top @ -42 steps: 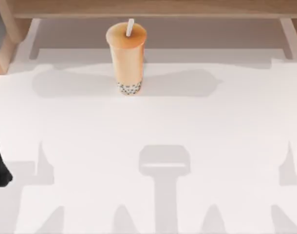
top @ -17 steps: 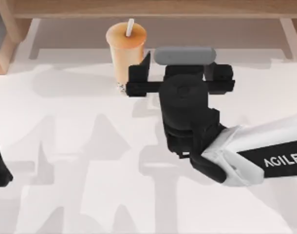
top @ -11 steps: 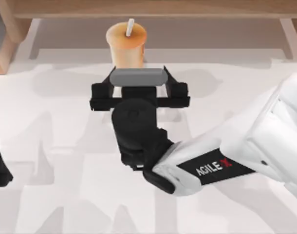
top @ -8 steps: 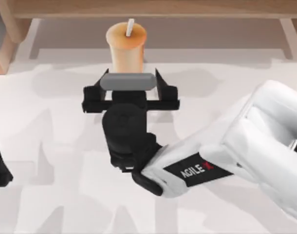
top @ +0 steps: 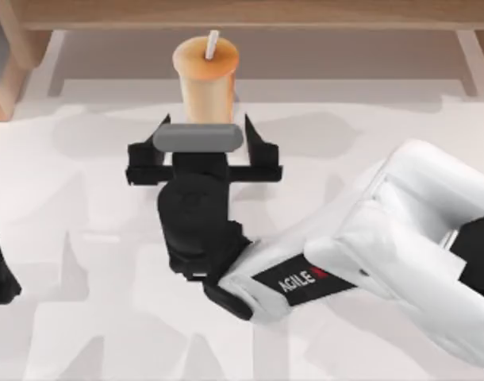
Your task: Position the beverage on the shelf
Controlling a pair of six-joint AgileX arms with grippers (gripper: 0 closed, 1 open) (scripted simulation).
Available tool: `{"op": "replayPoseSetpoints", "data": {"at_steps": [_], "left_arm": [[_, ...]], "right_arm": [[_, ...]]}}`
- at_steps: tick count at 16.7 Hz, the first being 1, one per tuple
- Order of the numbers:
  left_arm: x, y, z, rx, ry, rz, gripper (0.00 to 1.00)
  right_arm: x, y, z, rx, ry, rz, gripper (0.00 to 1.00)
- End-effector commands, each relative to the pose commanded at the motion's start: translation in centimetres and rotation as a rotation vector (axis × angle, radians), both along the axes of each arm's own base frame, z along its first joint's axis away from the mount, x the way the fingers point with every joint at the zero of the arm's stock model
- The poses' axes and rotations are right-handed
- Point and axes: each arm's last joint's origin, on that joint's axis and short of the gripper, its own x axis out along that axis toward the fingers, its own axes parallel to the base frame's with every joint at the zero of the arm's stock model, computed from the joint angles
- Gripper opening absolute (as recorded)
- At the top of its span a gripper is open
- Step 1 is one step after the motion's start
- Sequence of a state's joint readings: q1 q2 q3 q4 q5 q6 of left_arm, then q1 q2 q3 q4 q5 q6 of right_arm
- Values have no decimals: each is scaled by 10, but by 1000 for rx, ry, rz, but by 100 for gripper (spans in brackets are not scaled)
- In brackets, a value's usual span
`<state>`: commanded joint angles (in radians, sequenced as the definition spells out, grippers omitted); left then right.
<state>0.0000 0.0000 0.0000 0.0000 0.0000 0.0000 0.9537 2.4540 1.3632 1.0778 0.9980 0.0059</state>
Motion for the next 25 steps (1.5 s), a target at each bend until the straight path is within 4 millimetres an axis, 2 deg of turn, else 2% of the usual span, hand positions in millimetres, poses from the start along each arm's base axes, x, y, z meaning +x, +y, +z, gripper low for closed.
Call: {"op": "replayPoseSetpoints", "data": {"at_steps": [3, 5, 10, 12, 16, 25], "left_arm": [[0, 0, 0, 0, 0, 0, 100], [0, 0, 0, 0, 0, 0, 100], [0, 0, 0, 0, 0, 0, 100], [0, 0, 0, 0, 0, 0, 100], [0, 0, 0, 0, 0, 0, 100], [0, 0, 0, 0, 0, 0, 100]], "right_arm": [[3, -2, 0, -1, 1, -4, 100], [12, -1, -2, -5, 4, 0, 100], [64, 2, 1, 5, -5, 0, 100], [78, -1, 0, 1, -1, 0, 100], [80, -1, 0, 0, 0, 0, 100], [80, -1, 0, 0, 0, 0, 32]]}}
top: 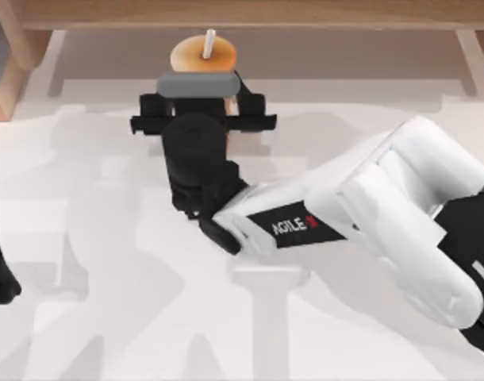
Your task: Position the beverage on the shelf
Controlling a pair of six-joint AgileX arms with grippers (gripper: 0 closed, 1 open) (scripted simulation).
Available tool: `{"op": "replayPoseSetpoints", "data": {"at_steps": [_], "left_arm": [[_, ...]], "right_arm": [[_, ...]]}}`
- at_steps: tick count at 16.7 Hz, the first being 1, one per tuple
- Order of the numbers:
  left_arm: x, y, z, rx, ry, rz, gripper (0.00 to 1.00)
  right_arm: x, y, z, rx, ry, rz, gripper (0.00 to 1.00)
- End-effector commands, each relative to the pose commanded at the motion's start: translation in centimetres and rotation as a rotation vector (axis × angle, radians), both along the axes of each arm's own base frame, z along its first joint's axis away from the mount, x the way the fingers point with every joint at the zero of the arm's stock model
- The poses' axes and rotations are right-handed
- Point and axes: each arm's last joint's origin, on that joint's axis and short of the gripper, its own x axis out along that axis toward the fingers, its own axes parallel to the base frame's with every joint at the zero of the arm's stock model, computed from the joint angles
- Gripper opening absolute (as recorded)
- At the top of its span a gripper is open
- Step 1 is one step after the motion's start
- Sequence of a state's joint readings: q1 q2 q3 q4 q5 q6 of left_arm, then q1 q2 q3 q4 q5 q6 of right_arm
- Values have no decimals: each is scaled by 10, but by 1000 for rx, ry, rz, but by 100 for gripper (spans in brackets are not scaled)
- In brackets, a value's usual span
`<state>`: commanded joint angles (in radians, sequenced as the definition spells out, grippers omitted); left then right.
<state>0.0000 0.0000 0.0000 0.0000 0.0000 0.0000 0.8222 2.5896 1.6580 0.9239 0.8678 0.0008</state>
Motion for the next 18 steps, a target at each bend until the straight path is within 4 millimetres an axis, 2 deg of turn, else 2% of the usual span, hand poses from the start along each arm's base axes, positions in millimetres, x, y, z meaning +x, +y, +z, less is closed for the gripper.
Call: {"op": "replayPoseSetpoints", "data": {"at_steps": [4, 5, 12, 18], "left_arm": [[0, 0, 0, 0, 0, 0, 100], [0, 0, 0, 0, 0, 0, 100], [0, 0, 0, 0, 0, 0, 100], [0, 0, 0, 0, 0, 0, 100]], "right_arm": [[0, 0, 0, 0, 0, 0, 2], [0, 0, 0, 0, 0, 0, 0], [0, 0, 0, 0, 0, 0, 0], [-1, 1, 11, 3, -1, 3, 0]]}}
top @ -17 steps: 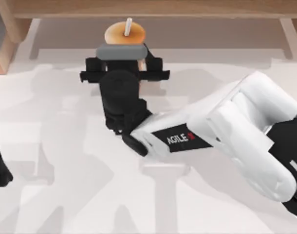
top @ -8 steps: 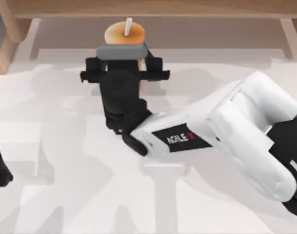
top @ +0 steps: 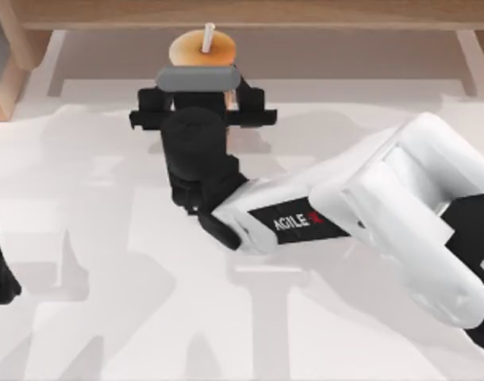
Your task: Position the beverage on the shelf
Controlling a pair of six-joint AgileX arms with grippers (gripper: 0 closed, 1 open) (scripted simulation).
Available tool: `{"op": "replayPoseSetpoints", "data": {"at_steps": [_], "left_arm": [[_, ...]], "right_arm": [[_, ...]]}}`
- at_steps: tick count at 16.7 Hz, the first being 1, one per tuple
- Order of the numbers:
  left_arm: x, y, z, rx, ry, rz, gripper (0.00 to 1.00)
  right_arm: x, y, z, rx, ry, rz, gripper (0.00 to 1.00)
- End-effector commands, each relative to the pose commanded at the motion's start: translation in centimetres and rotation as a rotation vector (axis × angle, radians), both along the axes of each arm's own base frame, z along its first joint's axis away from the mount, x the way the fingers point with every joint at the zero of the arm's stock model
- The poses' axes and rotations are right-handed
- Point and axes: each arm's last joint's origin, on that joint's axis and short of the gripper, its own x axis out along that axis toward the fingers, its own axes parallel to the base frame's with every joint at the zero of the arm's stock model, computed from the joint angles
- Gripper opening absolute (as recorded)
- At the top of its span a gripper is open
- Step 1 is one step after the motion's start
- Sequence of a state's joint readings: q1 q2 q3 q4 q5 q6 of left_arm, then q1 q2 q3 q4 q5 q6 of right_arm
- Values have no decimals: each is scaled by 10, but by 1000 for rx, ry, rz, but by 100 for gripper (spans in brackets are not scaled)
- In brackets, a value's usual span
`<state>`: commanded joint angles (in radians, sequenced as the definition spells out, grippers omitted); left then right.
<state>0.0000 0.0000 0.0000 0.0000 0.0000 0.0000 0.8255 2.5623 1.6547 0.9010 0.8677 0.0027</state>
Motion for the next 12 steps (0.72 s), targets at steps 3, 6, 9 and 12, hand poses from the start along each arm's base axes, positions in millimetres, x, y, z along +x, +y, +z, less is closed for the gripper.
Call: {"op": "replayPoseSetpoints", "data": {"at_steps": [3, 6, 9, 12], "left_arm": [[0, 0, 0, 0, 0, 0, 100], [0, 0, 0, 0, 0, 0, 100], [0, 0, 0, 0, 0, 0, 100], [0, 0, 0, 0, 0, 0, 100]], "right_arm": [[0, 0, -2, 1, 1, 0, 0], [-4, 8, 25, 41, -31, 21, 0], [-7, 10, 61, 68, -49, 34, 0], [-9, 3, 98, 76, -52, 41, 0]]}}
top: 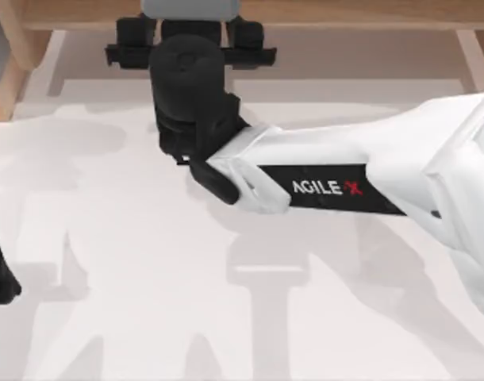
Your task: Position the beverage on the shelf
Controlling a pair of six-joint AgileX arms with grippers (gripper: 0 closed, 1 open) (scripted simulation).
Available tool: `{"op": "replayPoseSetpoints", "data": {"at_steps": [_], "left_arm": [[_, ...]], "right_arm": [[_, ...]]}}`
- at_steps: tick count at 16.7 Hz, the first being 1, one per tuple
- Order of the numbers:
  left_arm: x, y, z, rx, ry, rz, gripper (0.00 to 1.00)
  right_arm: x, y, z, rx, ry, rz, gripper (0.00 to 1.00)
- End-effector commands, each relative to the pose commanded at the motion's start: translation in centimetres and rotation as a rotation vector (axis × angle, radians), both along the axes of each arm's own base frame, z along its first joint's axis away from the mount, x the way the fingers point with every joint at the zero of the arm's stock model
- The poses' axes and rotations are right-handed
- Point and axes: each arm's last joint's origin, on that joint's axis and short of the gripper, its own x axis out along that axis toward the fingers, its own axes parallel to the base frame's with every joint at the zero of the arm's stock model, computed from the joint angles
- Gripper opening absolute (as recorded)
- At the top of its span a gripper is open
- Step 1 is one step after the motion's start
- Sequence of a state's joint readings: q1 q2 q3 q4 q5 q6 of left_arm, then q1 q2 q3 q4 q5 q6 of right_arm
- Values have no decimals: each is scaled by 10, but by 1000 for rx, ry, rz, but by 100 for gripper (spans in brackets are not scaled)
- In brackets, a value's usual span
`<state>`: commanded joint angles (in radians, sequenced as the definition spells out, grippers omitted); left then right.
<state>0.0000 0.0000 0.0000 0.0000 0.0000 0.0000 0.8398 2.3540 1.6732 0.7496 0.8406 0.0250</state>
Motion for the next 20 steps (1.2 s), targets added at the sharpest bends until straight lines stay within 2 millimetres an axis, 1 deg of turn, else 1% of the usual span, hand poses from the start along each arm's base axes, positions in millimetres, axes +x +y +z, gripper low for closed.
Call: {"op": "replayPoseSetpoints", "data": {"at_steps": [3, 6, 9, 12, 14, 17, 19, 20], "left_arm": [[0, 0, 0, 0, 0, 0, 100], [0, 0, 0, 0, 0, 0, 100], [0, 0, 0, 0, 0, 0, 100], [0, 0, 0, 0, 0, 0, 100], [0, 0, 0, 0, 0, 0, 100], [0, 0, 0, 0, 0, 0, 100], [0, 0, 0, 0, 0, 0, 100], [0, 0, 0, 0, 0, 0, 100]], "right_arm": [[-4, -11, 31, -10, 9, 21, 0], [-6, -29, 53, -36, 30, 43, 0], [2, -57, 68, -57, 52, 38, 0], [15, -94, 84, -61, 57, 7, 0], [26, -120, 92, -61, 56, -17, 0], [41, -152, 96, -69, 58, -43, 0], [49, -165, 98, -73, 53, -46, 0], [52, -169, 99, -75, 50, -44, 0]]}}
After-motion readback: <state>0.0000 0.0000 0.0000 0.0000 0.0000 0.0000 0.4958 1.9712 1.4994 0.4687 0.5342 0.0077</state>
